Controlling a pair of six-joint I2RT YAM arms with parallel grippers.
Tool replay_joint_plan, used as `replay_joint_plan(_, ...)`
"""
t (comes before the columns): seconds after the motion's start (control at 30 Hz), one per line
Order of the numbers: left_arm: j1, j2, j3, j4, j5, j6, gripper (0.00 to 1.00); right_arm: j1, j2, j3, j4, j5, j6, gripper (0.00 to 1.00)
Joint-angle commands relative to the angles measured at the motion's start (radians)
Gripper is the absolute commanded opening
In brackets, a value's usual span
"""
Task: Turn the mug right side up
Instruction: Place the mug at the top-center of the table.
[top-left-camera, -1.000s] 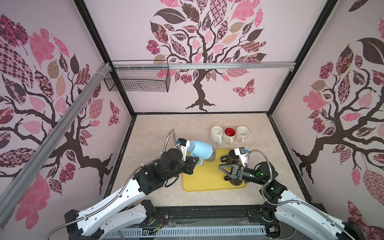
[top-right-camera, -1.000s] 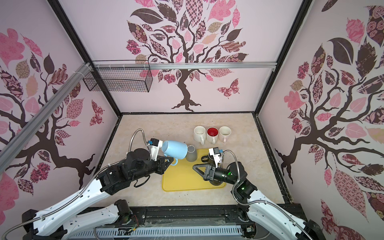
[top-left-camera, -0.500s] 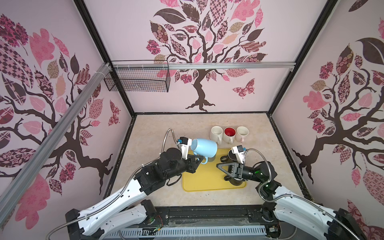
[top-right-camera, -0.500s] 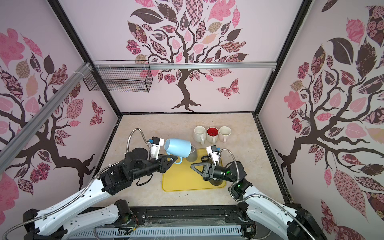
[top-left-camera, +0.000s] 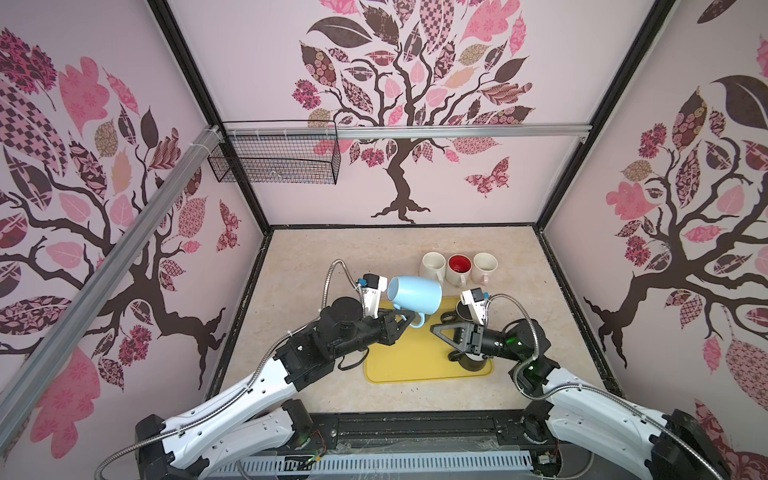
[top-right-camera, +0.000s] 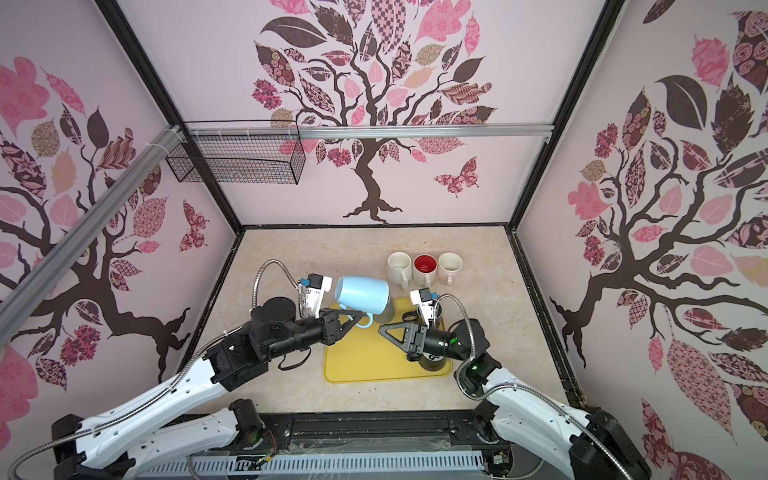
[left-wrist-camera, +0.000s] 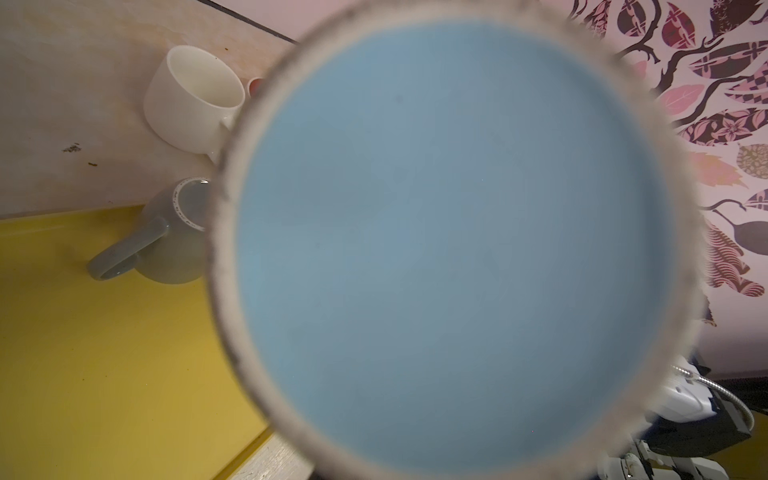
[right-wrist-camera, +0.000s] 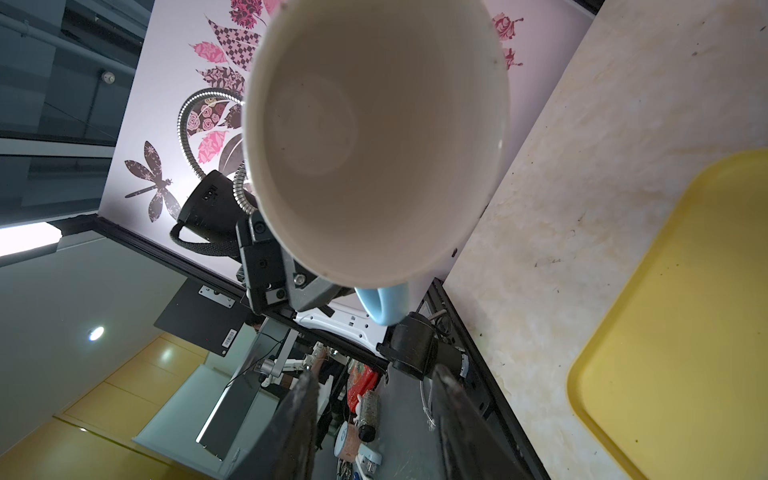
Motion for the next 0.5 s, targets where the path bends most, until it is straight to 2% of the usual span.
replay_joint_plan(0.0, 0.002, -0.015, -0.038, 0.187, 0.031, -0.030, 0.00, -0.001, 0.015, 0.054, 0.012, -0.010, -0.020, 0.47)
replay_joint_plan(0.17, 0.002, -0.013, -0.060, 0.227, 0.051, -0.044, 0.00, 0.001, 0.033, 0.063, 0.004, -0.009, -0.030, 0.47)
replay_joint_plan(0.47, 0.002, -0.034, -0.039, 0.194, 0.039, -0.021, 0.00, 0.001, 0.034, 0.069, -0.007, -0.004, -0.041, 0.46)
